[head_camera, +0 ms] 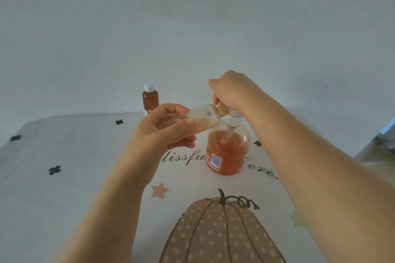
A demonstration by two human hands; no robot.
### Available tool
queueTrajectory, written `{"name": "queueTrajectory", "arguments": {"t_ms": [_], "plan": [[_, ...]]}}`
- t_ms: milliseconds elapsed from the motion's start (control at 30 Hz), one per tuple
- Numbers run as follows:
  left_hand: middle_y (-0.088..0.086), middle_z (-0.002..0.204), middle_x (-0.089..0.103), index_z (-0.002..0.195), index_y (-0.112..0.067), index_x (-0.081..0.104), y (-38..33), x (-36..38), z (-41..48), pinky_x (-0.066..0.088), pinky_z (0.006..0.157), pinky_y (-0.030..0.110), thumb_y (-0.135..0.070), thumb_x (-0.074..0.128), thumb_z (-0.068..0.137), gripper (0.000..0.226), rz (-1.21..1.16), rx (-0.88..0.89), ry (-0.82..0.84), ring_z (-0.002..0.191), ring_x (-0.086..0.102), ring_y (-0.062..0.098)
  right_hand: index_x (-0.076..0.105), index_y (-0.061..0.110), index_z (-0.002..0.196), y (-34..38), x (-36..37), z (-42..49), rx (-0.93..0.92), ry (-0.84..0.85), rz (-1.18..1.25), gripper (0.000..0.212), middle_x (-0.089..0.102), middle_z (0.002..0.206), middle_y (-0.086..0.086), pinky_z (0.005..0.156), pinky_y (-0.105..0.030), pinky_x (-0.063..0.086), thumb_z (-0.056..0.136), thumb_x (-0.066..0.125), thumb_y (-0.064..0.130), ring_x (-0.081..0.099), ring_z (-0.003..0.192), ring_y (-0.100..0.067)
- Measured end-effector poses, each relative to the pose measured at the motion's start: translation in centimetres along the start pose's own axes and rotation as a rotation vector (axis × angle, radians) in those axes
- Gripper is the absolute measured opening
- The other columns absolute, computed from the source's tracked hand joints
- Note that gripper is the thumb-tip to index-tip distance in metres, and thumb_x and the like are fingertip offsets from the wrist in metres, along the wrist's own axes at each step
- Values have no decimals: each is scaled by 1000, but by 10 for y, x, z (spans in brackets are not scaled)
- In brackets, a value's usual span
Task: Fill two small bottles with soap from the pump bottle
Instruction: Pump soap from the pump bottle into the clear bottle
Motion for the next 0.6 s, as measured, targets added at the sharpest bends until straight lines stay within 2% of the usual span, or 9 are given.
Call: {"name": "queueTrajectory", "arguments": {"t_ms": [100,300,467,600], "plan": [[7,90,70,97,-10,67,-1,1,-1,58,70,32,-19,76,73,27,3,10,0,73,68,28,73,9,93,1,-2,-1,-3,-7,12,40,74,93,-7,85,-38,54,98,39,30,68,84,-28],[4,86,71,100,-9,64,-6,6,-4,58,70,31,-20,73,76,28,-7,53,-3,73,68,24,73,5,96,7,-13,-6,-7,4,26,40,75,87,-7,78,-35,53,99,41,28,60,64,-25],[5,86,71,99,-11,65,-5,6,-4,57,69,30,-19,73,76,26,-22,51,-11,72,68,25,74,6,96,9,-13,-3,-15,5,1,41,76,91,-6,83,-36,54,99,40,29,64,70,-26],[5,87,71,100,-9,64,-3,6,-4,57,69,31,-19,73,76,27,-18,42,-3,73,67,25,76,7,88,6,-11,-3,-21,26,36,41,76,86,-6,78,-34,53,99,42,28,66,72,-27]]}}
Point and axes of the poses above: each hand's wrist, its own z-axis towards the middle knuckle, its own x-axis out of the palm, y = z × x, the point moved 7 cm from there along z, towards the middle knuckle
